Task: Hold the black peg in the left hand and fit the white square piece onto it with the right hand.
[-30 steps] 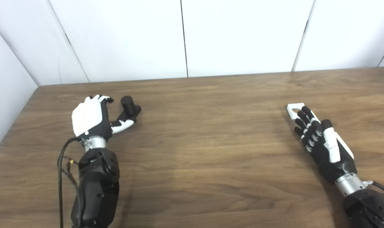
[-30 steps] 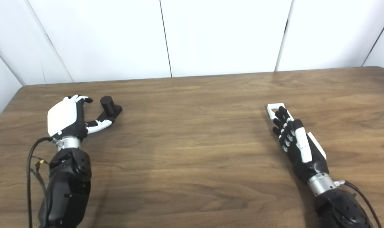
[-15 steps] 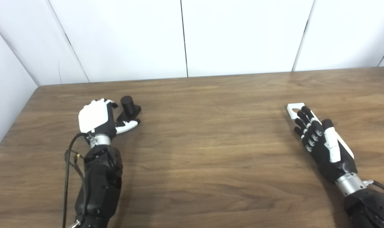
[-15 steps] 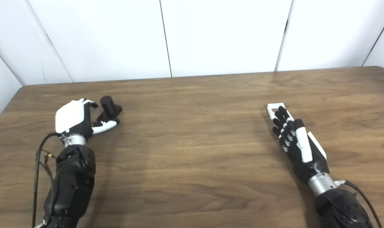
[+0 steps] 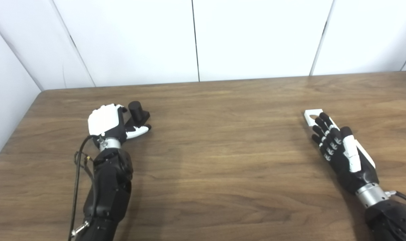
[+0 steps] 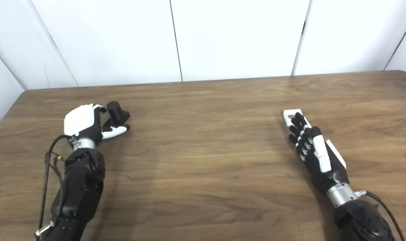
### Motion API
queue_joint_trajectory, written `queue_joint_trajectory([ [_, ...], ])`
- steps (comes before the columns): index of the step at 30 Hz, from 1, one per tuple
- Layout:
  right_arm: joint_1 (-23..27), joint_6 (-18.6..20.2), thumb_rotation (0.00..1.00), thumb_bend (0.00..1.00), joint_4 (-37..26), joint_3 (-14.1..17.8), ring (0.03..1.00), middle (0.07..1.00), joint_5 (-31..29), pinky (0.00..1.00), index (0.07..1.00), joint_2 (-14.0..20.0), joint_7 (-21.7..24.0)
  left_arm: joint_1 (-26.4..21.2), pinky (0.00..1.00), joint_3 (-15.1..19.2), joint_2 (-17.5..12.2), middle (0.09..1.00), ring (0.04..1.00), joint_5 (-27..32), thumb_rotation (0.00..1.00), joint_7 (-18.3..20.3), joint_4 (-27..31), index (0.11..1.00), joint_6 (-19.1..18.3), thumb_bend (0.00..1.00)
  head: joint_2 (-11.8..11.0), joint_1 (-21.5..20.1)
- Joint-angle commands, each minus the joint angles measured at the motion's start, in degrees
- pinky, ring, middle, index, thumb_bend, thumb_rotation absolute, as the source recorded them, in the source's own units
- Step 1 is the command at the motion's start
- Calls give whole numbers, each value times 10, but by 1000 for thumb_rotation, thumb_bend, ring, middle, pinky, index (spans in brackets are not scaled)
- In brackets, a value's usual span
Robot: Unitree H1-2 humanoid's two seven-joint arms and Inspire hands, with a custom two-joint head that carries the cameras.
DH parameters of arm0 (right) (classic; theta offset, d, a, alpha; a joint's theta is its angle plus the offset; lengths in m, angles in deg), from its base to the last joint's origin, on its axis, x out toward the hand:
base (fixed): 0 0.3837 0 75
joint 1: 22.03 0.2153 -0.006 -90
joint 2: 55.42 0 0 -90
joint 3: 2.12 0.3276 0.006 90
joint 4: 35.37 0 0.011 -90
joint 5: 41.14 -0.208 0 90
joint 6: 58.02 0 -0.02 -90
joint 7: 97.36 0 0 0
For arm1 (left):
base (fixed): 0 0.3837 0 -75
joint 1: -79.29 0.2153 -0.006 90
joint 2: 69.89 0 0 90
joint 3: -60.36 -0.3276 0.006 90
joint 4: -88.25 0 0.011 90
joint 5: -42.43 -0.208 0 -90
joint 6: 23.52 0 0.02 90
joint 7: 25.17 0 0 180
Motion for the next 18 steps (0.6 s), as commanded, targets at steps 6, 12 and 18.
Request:
queue_joint_trajectory([
  [6,-16,-11,975,648,10,-1,1000,1000,-1,1000,1000,1,5,-32,982,-6,-13,912,964,-8,535,-26,-13,768,0,841,0,0],
  [12,-18,-9,973,662,10,-1,1000,1000,0,1000,1000,0,3,-32,981,-11,-15,907,966,3,485,-35,-16,734,0,829,2,-1],
  [18,-18,-10,958,678,7,2,1000,1000,-5,1000,1000,2,5,-25,995,-20,-21,888,962,9,335,-37,-6,645,1,805,5,0],
])
